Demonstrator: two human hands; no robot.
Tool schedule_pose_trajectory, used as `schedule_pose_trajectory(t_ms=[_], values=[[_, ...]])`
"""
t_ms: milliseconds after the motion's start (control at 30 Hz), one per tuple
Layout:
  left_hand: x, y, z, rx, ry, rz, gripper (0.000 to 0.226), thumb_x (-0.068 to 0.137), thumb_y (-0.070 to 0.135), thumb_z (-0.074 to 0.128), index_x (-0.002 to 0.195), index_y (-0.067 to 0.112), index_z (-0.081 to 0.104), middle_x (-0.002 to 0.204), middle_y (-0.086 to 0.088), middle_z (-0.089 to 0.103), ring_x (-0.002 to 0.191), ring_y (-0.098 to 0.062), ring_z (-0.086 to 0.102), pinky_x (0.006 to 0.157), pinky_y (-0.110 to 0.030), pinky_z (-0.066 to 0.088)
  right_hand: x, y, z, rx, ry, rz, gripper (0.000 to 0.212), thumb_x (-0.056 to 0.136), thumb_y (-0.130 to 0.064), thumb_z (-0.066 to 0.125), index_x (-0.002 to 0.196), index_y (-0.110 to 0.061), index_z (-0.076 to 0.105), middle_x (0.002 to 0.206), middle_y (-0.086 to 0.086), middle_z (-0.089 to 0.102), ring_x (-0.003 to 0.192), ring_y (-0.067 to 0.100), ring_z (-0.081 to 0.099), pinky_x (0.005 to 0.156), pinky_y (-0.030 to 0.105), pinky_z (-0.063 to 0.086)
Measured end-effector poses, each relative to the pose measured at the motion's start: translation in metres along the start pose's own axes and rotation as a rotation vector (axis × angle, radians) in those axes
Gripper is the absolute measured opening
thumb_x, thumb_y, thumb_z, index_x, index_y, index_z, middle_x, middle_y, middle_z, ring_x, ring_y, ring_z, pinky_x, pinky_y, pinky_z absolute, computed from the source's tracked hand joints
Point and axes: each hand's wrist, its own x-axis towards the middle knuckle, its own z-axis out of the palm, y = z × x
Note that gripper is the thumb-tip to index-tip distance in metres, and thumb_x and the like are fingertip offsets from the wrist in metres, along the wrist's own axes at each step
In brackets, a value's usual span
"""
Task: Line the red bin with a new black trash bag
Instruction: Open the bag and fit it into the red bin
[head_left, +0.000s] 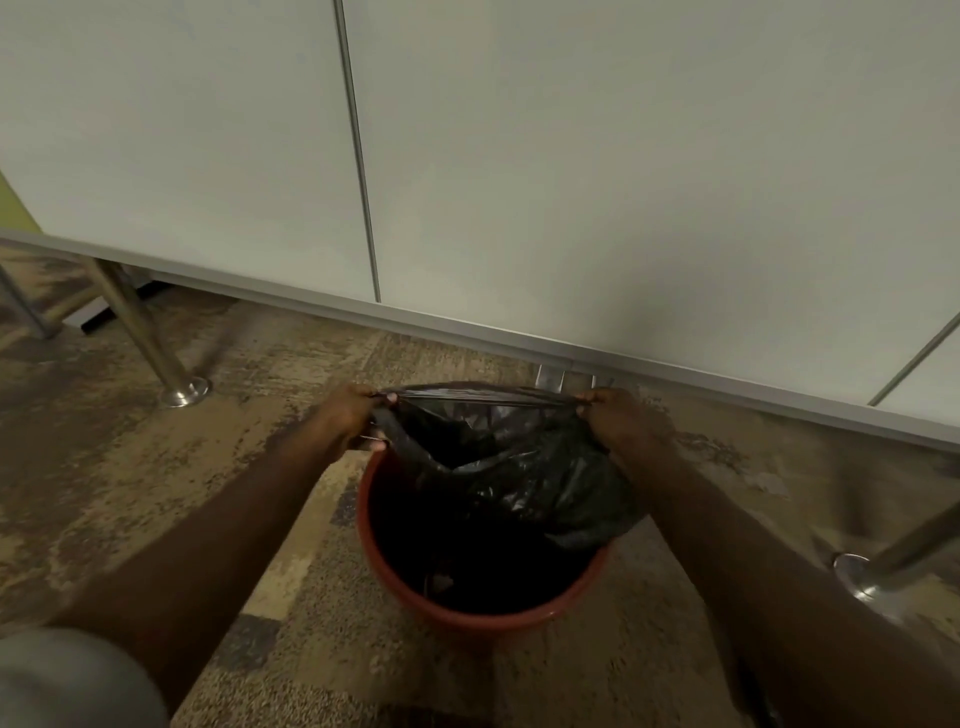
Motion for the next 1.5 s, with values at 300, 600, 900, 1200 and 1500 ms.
schedule_pose_trajectory(t_ms=[300,600,900,1200,1500], values=[[0.027,0.01,0.023,0.011,0.247,-0.082,0.017,0.092,0.001,0.061,0.1,-0.012,0.069,0.084,-0.028,0.066,0.076,-0.039,0.068,0.07,-0.049,0.058,0.0,0.012,0.032,-0.256,0.287,-0.232,0.034,0.081,0.004,0.048,0.094,-0.023,0.065,0.088,-0.009,0.065,0.076,0.013,0.055,0.073,0.022,0.039],[0.017,-0.001,0.022,-0.176,0.147,-0.164,0.016,0.087,-0.004,0.067,0.073,-0.006,0.059,0.074,-0.019,0.057,0.069,-0.032,0.059,0.062,-0.036,0.046,0.001,0.025,0.022,-0.193,0.222,-0.261,0.031,0.088,0.006,0.047,0.103,-0.011,0.069,0.102,0.006,0.07,0.087,0.017,0.06,0.065,0.011,0.038],[-0.003,-0.039,-0.001,-0.121,0.047,-0.4,0.041,0.104,0.013,0.039,0.064,0.008,0.044,0.043,-0.006,0.044,0.034,-0.013,0.039,0.036,-0.007,0.033,0.002,0.039,-0.008,-0.331,0.073,0.016,0.032,0.088,-0.032,0.07,0.067,-0.008,0.068,0.074,0.014,0.068,0.068,0.024,0.064,0.07,0.032,0.051],[-0.019,-0.069,-0.007,-0.092,-0.133,-0.02,0.022,0.098,-0.007,0.047,0.112,-0.015,0.062,0.108,-0.029,0.06,0.098,-0.038,0.055,0.072,-0.039,0.047,-0.01,0.036,-0.011,-0.193,-0.168,0.139,0.036,0.09,-0.039,0.067,0.082,-0.004,0.069,0.098,0.019,0.072,0.064,0.015,0.061,0.052,0.022,0.046],[-0.006,-0.053,-0.008,-0.067,-0.004,-0.054,0.045,0.088,0.051,0.065,0.068,0.013,0.078,0.076,-0.007,0.08,0.067,-0.022,0.074,0.07,-0.029,0.05,-0.024,0.035,0.012,-0.094,-0.249,-0.043,0.046,0.094,-0.038,0.062,0.055,-0.014,0.059,0.041,-0.009,0.055,0.041,0.001,0.05,0.043,0.009,0.038]])
